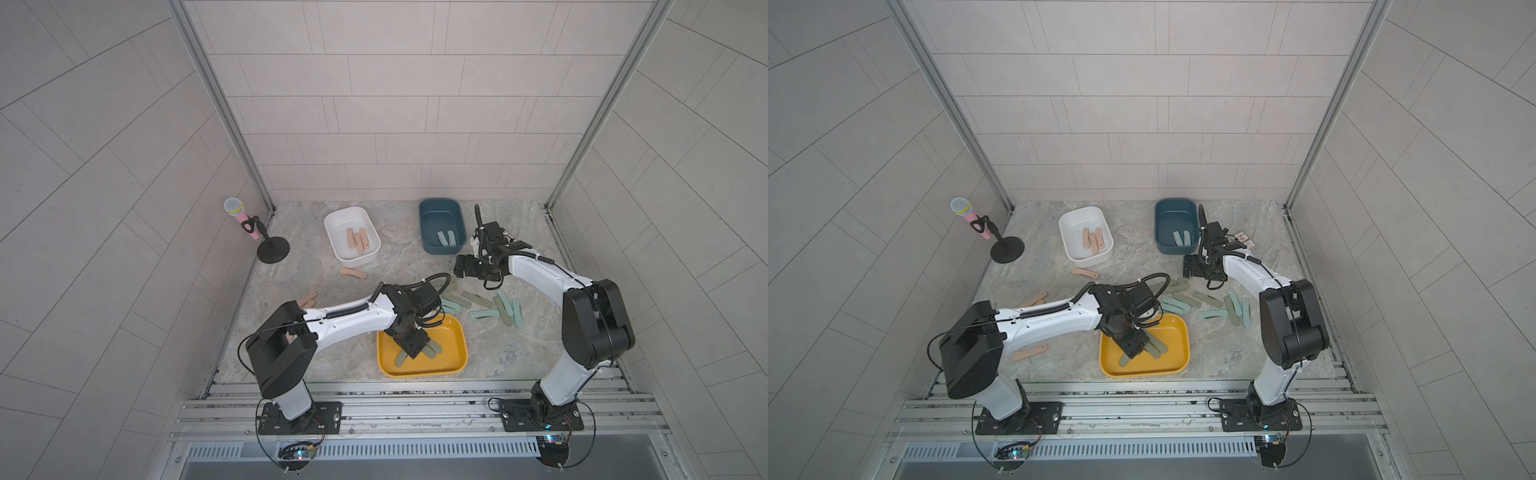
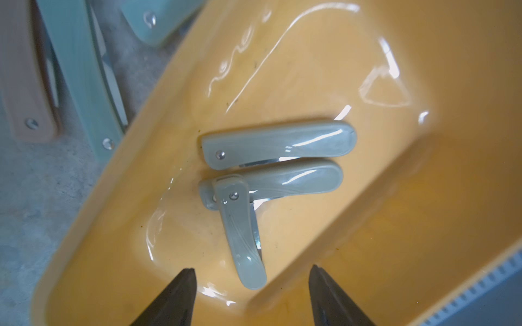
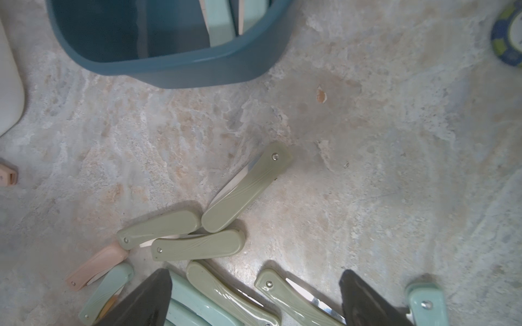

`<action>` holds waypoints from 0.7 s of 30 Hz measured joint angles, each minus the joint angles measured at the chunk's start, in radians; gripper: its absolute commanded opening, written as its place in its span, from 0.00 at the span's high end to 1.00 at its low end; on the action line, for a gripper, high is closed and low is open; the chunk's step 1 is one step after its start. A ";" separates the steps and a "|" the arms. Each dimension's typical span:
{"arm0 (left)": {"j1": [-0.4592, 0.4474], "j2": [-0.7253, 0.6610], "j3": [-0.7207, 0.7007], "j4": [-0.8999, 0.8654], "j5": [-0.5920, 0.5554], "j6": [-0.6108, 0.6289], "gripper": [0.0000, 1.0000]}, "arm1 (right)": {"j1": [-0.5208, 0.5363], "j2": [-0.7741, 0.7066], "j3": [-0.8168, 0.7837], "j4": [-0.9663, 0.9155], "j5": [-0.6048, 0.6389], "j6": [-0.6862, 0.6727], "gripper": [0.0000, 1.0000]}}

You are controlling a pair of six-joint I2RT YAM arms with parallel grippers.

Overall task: Place the fruit knives into the storage box by color
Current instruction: Place the fruit knife in the storage box.

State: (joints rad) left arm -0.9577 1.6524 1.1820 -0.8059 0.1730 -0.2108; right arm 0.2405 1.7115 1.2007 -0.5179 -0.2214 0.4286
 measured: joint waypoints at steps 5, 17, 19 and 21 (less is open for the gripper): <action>0.119 -0.060 0.071 0.026 0.053 -0.036 0.04 | 0.018 0.076 0.045 -0.010 0.014 0.025 0.22; 0.290 -0.042 0.104 0.079 0.130 -0.060 0.00 | 0.069 0.264 0.180 -0.011 0.050 0.054 0.29; 0.298 -0.033 0.104 0.079 0.133 -0.061 0.00 | 0.069 0.280 0.185 -0.012 0.056 0.061 0.31; 0.302 -0.017 0.104 0.077 0.135 -0.061 0.00 | 0.069 0.292 0.201 -0.015 0.067 0.067 0.33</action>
State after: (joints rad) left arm -0.6556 1.6352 1.2858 -0.7284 0.3077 -0.2722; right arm 0.3092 2.0033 1.4014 -0.5327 -0.1543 0.4953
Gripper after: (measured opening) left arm 0.994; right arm 0.683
